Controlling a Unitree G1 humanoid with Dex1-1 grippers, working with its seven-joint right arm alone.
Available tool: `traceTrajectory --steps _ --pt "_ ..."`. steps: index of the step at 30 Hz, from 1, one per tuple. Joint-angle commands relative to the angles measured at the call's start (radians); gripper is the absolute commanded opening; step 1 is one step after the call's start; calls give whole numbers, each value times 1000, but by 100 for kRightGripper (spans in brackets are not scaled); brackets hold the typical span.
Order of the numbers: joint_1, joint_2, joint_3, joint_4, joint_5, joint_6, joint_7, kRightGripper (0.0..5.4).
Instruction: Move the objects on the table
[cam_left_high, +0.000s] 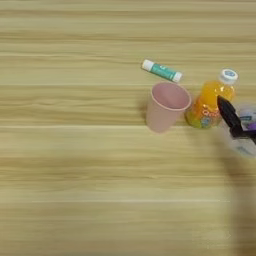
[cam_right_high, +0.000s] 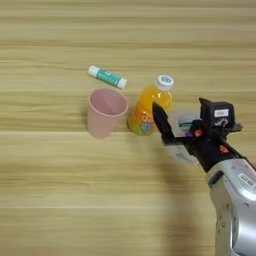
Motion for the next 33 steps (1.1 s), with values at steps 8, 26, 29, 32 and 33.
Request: traceTrajectory --steps 8,26,29,32,33 --pt "-73 -35 23 -30 7 -3 -14 536" --pt "-182 -62 67 109 -39 -44 -9 536" --pt "-194 -64 70 124 -42 -50 -8 536" --pt "-205 -63 71 142 -45 -55 -5 536" --pt "-208 -63 71 147 -47 -56 -4 536"
